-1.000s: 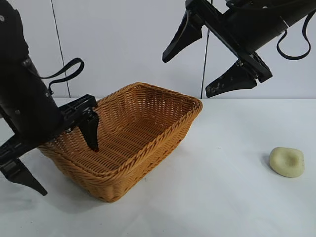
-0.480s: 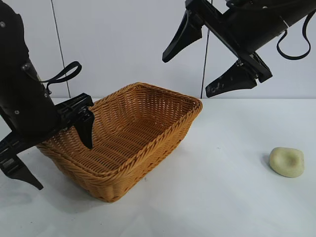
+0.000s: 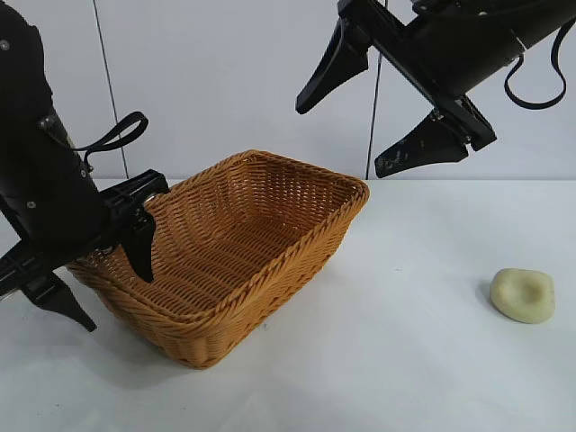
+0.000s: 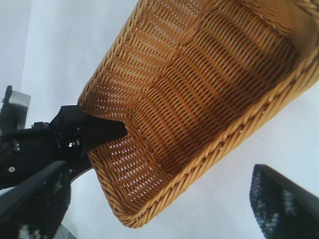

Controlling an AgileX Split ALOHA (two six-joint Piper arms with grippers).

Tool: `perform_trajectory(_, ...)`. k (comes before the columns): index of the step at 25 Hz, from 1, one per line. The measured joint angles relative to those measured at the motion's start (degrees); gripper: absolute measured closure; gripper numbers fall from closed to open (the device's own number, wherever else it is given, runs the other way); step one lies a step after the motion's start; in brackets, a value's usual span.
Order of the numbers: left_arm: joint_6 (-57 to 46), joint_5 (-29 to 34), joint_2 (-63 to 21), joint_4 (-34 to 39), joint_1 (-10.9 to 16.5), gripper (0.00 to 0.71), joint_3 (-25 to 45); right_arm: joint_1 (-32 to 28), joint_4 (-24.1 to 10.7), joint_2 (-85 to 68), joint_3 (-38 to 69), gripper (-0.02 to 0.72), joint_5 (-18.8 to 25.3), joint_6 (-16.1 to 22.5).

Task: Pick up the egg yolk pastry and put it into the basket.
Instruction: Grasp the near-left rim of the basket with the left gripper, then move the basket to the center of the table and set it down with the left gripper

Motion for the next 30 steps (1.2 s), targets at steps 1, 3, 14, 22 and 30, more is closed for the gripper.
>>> perform_trajectory(1, 0.00, 0.00, 0.00, 0.00, 0.00, 0.403, 0.00, 0.00, 0.00, 0.00, 0.00, 0.008, 0.00, 0.00)
perform_trajectory(3, -0.07, 0.20, 0.00, 0.05, 0.00, 0.502, 0.00, 0.00, 0.00, 0.00, 0.00, 0.008, 0.00, 0.00)
perform_trajectory(14, 10.80, 4.21, -0.10, -5.16, 4.53, 0.628, -4.47, 0.00, 0.00, 0.00, 0.00, 0.008, 0.00, 0.00)
perform_trajectory(22, 32.38, 13.99, 1.66, -7.90, 9.05, 0.629, -13.57, 0.00, 0.00, 0.00, -0.02, 0.008, 0.00, 0.00)
perform_trajectory(30, 50.50, 25.80, 10.14, -8.02, 9.14, 0.629, -25.90, 0.00, 0.00, 0.00, -0.19, 0.008, 0.19, 0.00)
